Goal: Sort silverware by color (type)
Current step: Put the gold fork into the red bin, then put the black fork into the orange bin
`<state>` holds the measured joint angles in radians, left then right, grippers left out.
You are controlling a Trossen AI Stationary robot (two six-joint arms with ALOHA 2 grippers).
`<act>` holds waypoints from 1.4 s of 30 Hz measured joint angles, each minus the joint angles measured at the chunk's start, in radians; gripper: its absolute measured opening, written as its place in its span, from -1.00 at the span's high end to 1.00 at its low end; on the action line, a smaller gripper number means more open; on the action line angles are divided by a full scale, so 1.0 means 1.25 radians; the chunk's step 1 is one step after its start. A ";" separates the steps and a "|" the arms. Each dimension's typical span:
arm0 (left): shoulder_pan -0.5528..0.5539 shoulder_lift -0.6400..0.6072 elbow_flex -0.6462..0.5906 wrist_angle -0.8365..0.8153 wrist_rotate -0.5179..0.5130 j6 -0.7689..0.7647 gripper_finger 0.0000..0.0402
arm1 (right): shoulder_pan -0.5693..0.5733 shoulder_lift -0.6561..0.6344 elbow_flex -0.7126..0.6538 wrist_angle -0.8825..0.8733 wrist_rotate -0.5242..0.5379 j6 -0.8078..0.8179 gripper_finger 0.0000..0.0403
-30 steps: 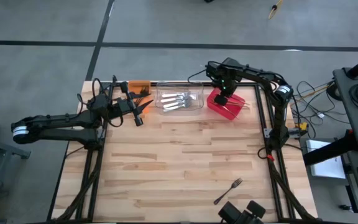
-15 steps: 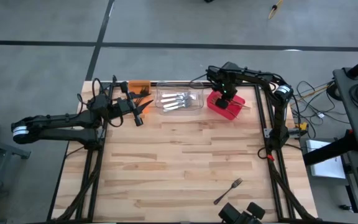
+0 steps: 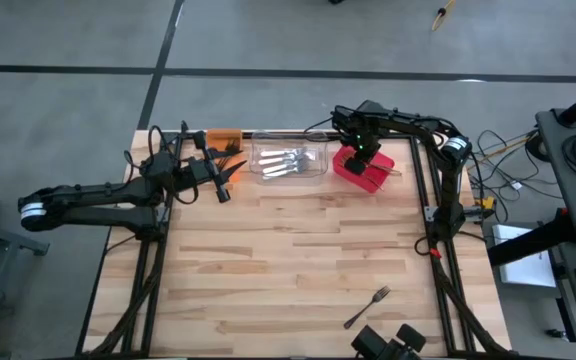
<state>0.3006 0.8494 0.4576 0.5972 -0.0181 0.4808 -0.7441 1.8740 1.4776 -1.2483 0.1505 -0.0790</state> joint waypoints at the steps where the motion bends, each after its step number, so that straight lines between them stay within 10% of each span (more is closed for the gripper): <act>1: 0.000 0.000 0.000 0.000 0.000 0.000 0.50 | 0.000 0.000 0.000 0.001 0.000 0.000 0.72; 22: 0.000 0.000 0.000 0.001 0.000 -0.022 0.50 | 0.055 -0.172 0.015 0.003 0.008 0.094 0.67; 42: -0.008 0.000 0.001 -0.098 0.003 -0.289 0.50 | 0.473 -0.495 -0.169 0.168 -0.019 0.237 0.67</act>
<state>0.2907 0.8494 0.4582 0.4749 -0.0138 0.1191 -0.1529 1.2552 1.2666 -1.0389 0.1262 0.2174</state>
